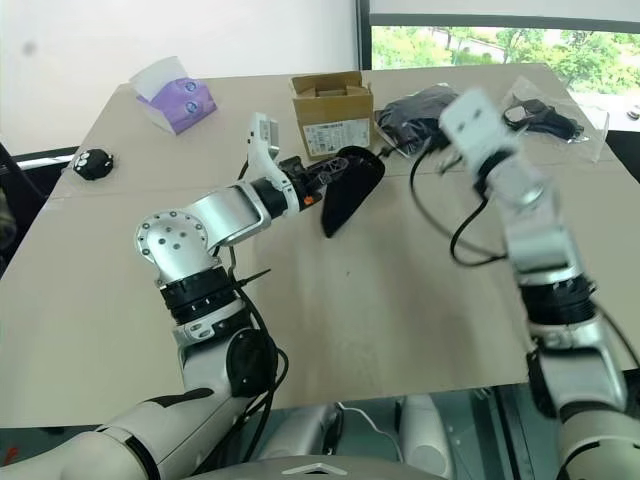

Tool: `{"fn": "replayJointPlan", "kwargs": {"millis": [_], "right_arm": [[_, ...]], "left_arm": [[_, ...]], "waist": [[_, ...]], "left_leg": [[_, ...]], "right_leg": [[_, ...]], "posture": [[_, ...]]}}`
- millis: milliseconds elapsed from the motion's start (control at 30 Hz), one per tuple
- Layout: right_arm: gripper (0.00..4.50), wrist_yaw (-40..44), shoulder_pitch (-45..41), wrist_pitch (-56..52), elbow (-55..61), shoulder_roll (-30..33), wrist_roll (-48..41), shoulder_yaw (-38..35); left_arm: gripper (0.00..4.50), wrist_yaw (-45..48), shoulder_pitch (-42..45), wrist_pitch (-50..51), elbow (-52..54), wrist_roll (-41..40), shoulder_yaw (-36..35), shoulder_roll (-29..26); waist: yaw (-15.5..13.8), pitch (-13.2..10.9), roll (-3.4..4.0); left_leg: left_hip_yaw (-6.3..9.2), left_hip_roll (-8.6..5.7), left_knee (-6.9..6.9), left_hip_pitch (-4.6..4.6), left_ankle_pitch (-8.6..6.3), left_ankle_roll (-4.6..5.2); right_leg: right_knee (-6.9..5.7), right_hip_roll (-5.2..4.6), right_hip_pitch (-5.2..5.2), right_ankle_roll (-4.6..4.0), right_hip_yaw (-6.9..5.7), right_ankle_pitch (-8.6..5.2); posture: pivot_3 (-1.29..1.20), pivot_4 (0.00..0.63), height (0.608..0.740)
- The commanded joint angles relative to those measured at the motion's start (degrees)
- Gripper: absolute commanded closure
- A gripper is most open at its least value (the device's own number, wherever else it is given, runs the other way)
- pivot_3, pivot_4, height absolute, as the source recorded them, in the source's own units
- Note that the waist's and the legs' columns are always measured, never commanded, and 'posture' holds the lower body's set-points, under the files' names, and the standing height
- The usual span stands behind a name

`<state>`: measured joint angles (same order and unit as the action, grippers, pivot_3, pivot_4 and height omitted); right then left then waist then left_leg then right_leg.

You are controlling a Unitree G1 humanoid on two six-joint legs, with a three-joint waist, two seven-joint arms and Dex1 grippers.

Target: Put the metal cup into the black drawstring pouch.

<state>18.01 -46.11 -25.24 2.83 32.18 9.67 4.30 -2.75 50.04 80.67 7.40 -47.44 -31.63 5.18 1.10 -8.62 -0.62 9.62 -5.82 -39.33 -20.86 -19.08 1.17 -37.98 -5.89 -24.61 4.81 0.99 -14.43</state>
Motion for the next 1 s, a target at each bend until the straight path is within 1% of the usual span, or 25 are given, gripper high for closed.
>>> {"fn": "replayJointPlan", "kwargs": {"millis": [33,167,233,300,333,367,400,433,467,533,600,700,833,1000], "right_arm": [[4.45,-3.8,-6.5,7.7,0.0,0.6,2.4,-2.2],[4.45,-4.3,-10.0,11.1,-0.2,-1.2,1.5,-2.6],[4.45,-4.3,-10.8,12.6,-0.2,-2.0,1.0,-2.6],[4.45,-3.6,-12.1,13.8,0.3,-3.7,-0.9,-2.9],[4.50,-3.1,-12.7,14.1,0.5,-4.4,-1.8,-3.0],[4.50,-2.5,-13.0,14.4,0.6,-4.8,-2.5,-3.1],[4.50,-1.7,-13.2,14.7,0.5,-5.1,-3.2,-3.0],[4.50,-0.9,-13.3,15.2,0.4,-5.2,-3.7,-2.9],[4.50,-0.3,-13.2,15.6,0.4,-5.3,-4.0,-2.6],[4.50,1.4,-13.1,16.5,0.6,-5.9,-5.2,-1.9],[4.50,3.6,-13.2,17.0,1.1,-6.6,-6.3,-0.9],[4.50,5.9,-13.5,16.6,2.7,-8.1,-8.5,-0.6],[4.50,8.0,-13.6,16.2,3.7,-9.4,-10.6,-0.9],[4.50,8.7,-14.0,14.9,5.2,-10.4,-11.9,-0.8]], "left_arm": [[4.50,0.9,-0.4,-2.4,2.1,-2.4,0.3,-0.5],[4.50,2.7,-0.7,-4.9,2.8,-7.4,-0.1,0.0],[4.50,5.6,-1.1,-7.9,3.8,-10.6,-0.1,-0.3],[4.50,9.8,-0.9,-10.5,4.5,-16.3,-1.5,-0.9],[4.06,11.6,-0.9,-11.3,4.4,-19.5,-2.0,-1.3],[3.75,13.5,-1.1,-12.1,4.5,-21.8,-1.8,-1.9],[3.38,14.9,-1.3,-13.3,5.0,-21.1,-0.3,-3.1],[2.86,16.0,-1.7,-15.4,5.7,-18.5,2.1,-4.5],[2.59,17.5,-2.1,-17.6,6.4,-15.4,4.8,-6.2],[2.59,21.7,-2.9,-23.4,7.4,-9.5,10.4,-9.2],[2.59,25.4,-3.3,-28.4,7.2,-5.4,14.9,-11.5],[2.59,29.3,-4.0,-36.3,6.0,3.5,21.8,-15.3],[2.59,32.2,-3.6,-44.4,3.2,9.6,25.4,-16.7],[2.59,35.1,-4.1,-48.6,0.7,12.5,27.9,-17.5]], "waist": [[0.2,0.0,0.00],[0.6,0.0,0.00],[0.8,0.0,0.00],[1.0,0.0,0.00],[1.1,0.0,0.00],[1.3,0.0,0.00],[1.4,0.0,0.00],[1.4,0.0,0.00],[1.4,0.0,0.00],[1.4,0.0,0.00],[1.3,0.0,0.01],[1.3,0.0,0.01],[1.4,0.0,0.01],[1.4,0.0,0.01]], "left_leg": [[-0.07,0.01,0.02,0.00,0.00,0.00],[-0.17,0.01,0.01,-0.11,0.00,0.01],[-0.16,0.01,0.00,-0.12,0.00,0.01],[-0.15,0.00,0.00,-0.13,0.00,0.01],[-0.14,0.01,-0.01,-0.13,0.00,0.01],[-0.14,0.01,-0.02,-0.12,0.00,0.01],[-0.16,0.01,-0.02,-0.11,0.00,0.01],[-0.17,0.02,-0.02,-0.10,0.00,0.01],[-0.17,0.02,-0.02,-0.10,0.00,0.01],[-0.17,0.02,-0.02,-0.10,0.00,0.01],[-0.21,0.01,-0.02,-0.10,0.00,0.01],[-0.18,0.00,-0.03,-0.11,0.01,0.01],[-0.12,0.00,-0.02,-0.10,0.01,0.01],[-0.08,0.00,-0.02,-0.11,0.01,0.01]], "right_leg": [[0.00,-0.05,-0.05,0.00,0.07,0.00],[0.01,-0.04,-0.18,0.00,0.10,0.00],[-0.01,-0.03,-0.18,0.00,0.09,0.00],[-0.03,-0.02,-0.18,0.00,0.08,0.00],[-0.04,-0.02,-0.18,0.00,0.08,0.01],[-0.05,-0.02,-0.18,0.00,0.07,0.01],[-0.06,-0.01,-0.19,0.00,0.09,0.01],[-0.08,-0.01,-0.19,0.00,0.10,0.01],[-0.08,-0.01,-0.19,0.00,0.10,0.01],[-0.09,0.00,-0.17,-0.01,0.10,0.01],[-0.08,-0.01,-0.17,0.00,0.13,0.02],[-0.07,-0.01,-0.17,0.01,0.11,0.03],[-0.07,-0.01,-0.19,0.01,0.08,0.03],[-0.08,-0.01,-0.19,0.01,0.06,0.03]], "posture": [[0.00,0.150,0.740],[0.00,0.150,0.740],[0.00,0.150,0.740],[0.00,0.150,0.740],[0.00,0.150,0.740],[0.00,0.150,0.740],[0.00,0.150,0.740],[0.00,0.150,0.740],[0.00,0.150,0.740],[0.00,0.150,0.740],[0.00,0.150,0.740],[0.00,0.150,0.740],[0.00,0.150,0.740],[0.00,0.150,0.740]]}}
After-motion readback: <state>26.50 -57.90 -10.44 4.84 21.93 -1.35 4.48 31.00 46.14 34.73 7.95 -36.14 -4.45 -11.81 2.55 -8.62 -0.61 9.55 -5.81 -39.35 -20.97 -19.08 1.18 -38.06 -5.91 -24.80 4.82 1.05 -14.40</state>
